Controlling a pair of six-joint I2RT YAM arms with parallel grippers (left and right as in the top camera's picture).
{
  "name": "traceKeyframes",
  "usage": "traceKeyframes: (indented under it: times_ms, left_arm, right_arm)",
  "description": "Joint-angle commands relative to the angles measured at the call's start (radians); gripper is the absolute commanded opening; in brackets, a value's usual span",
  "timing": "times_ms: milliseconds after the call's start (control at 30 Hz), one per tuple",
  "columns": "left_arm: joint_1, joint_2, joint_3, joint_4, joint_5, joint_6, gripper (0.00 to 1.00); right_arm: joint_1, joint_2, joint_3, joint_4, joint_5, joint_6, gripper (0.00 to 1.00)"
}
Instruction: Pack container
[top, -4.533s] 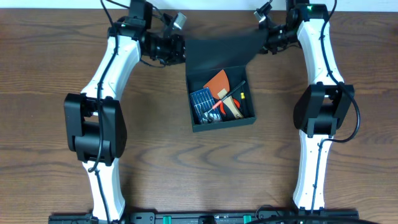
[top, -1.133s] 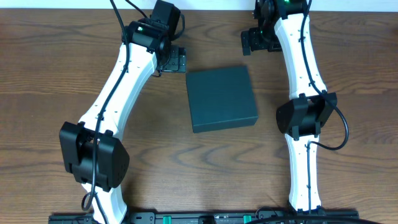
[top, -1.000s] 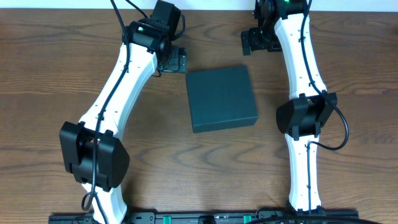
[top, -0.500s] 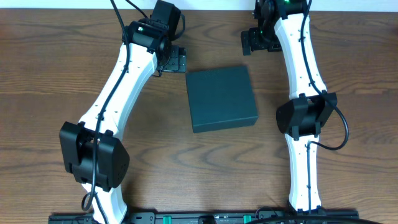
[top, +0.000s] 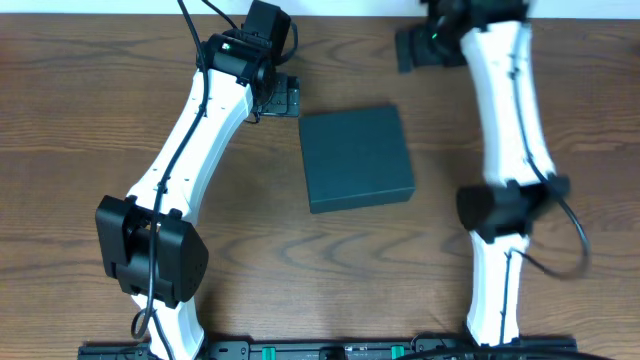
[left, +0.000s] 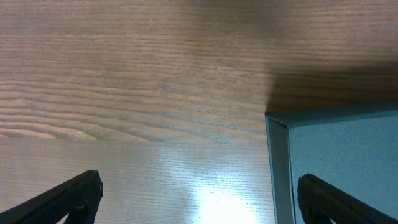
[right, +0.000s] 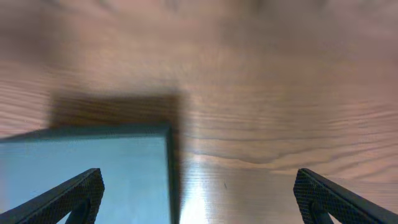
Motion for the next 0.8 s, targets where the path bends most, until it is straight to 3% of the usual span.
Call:
traceKeyframes:
  times_ms: [0,500,633,767]
  left_arm:
    - [0.002,0.001,0.007,-0.003,-0.014,0.002,0.99]
    - [0.002,0.001,0.007,-0.003,-0.014,0.002,0.99]
    - [0.002,0.001,0.007,-0.003,-0.014,0.002,0.99]
    - [0.002,0.001,0.007,-0.003,-0.014,0.002,0.99]
  right_arm:
    - [0.018,-0.212,0.020,-0.002,0.013,0.005,0.99]
    - [0.018,-0.662,0.016,0.037,0.017,-0.018,0.99]
    - [0.018,-0.754,-0.060,0.166,0.018,-0.076,0.99]
    - [0.018,-0.877,-0.262,0.406,0.018,-0.172,0.99]
